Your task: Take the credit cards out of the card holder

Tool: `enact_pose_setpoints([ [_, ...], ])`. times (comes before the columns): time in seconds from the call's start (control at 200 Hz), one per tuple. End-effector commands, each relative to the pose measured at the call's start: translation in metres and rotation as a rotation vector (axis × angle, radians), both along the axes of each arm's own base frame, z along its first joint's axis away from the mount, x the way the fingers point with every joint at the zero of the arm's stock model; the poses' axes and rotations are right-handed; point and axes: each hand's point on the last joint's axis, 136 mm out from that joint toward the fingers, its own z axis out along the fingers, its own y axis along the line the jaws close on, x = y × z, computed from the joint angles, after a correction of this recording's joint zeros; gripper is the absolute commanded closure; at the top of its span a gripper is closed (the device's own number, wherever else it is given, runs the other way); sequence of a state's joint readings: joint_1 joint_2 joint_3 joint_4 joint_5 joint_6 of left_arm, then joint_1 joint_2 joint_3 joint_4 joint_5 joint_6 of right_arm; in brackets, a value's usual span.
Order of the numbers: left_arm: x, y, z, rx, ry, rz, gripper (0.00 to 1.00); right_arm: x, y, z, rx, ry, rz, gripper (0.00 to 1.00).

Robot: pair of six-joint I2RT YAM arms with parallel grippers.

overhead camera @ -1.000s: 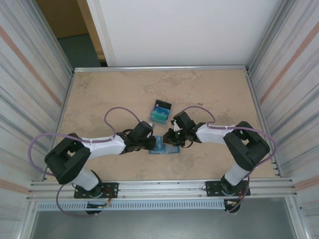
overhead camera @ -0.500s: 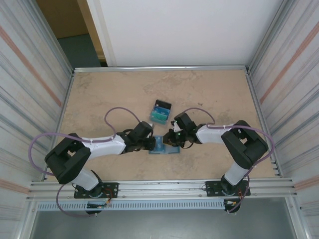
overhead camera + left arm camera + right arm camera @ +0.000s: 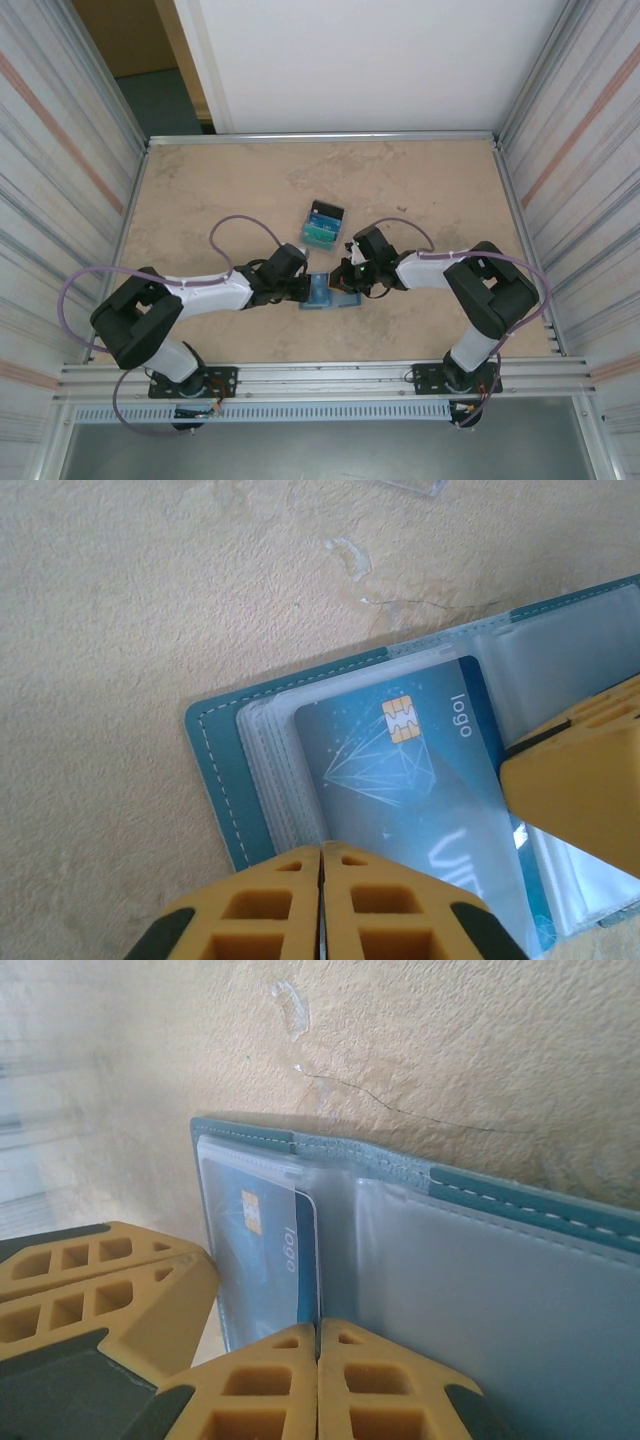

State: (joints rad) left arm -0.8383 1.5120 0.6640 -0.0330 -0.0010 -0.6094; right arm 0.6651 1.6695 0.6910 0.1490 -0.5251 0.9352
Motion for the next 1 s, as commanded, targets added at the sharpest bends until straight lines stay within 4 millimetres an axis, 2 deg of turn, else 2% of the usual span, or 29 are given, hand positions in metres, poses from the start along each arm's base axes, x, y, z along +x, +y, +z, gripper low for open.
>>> enact_pose_setpoints([
  [0.0,-0.004,0.003,-0.007,0.037,0.028,0.012,0.92,-0.002,-0.004,-0.003,0.002,0.015,-0.007,0.96],
  [0.145,-0.004,0.005,-0.008,0.038,0.031,0.023,0.94,-0.002,-0.009,-0.003,-0.009,0.010,-0.008,1.00],
  [0.777,-0.001,0.004,-0.001,0.049,0.000,0.000,0.95,0.003,-0.037,0.000,-0.146,-0.036,-0.020,1.00],
  [0.867,0.002,0.004,0.005,0.062,-0.024,-0.018,0.93,0.004,-0.037,0.001,-0.145,-0.038,-0.020,1.00],
  [0.997,0.007,0.001,0.017,0.069,-0.067,-0.048,0.84,0.008,-0.035,0.005,-0.147,-0.045,-0.017,1.00],
])
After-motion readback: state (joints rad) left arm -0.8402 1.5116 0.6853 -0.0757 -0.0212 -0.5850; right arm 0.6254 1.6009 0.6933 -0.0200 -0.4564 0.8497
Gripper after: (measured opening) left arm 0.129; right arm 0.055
